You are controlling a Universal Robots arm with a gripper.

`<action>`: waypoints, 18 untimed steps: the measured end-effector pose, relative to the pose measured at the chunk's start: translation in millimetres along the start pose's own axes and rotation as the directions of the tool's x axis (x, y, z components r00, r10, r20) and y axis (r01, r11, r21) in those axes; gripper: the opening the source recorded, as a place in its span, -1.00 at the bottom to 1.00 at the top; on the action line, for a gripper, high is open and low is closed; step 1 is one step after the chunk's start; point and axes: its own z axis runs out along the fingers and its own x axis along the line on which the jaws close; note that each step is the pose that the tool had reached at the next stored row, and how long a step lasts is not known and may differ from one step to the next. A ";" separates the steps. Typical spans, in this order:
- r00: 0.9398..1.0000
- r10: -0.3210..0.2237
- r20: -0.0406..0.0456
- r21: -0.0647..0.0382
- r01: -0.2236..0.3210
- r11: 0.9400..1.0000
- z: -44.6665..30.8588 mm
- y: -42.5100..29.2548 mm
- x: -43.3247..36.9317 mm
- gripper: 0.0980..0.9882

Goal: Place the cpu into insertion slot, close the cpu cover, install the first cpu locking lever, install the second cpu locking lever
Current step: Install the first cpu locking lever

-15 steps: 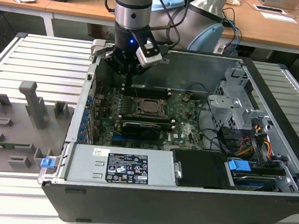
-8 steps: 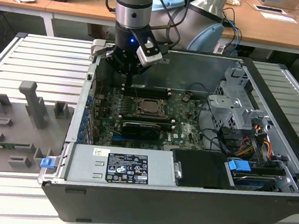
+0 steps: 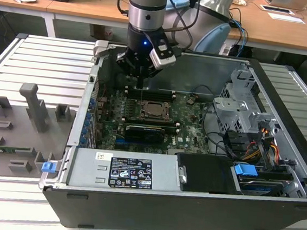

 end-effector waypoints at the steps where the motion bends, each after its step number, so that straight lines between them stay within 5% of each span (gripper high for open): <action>1: 1.000 0.000 0.000 0.000 0.000 1.000 0.0 -0.1 -0.4 -0.98; 12: 1.000 0.000 0.000 -0.001 0.000 1.000 1.4 -1.6 -26.6 -0.98; 13: 1.000 0.000 0.000 -0.010 0.000 1.000 1.5 -1.7 -27.2 -0.98; 15: 1.000 0.001 0.002 -0.047 -0.001 0.999 1.9 -1.6 -27.4 -0.98; 18: 1.000 -0.002 0.003 -0.050 0.002 0.999 8.8 -1.7 -28.1 -0.98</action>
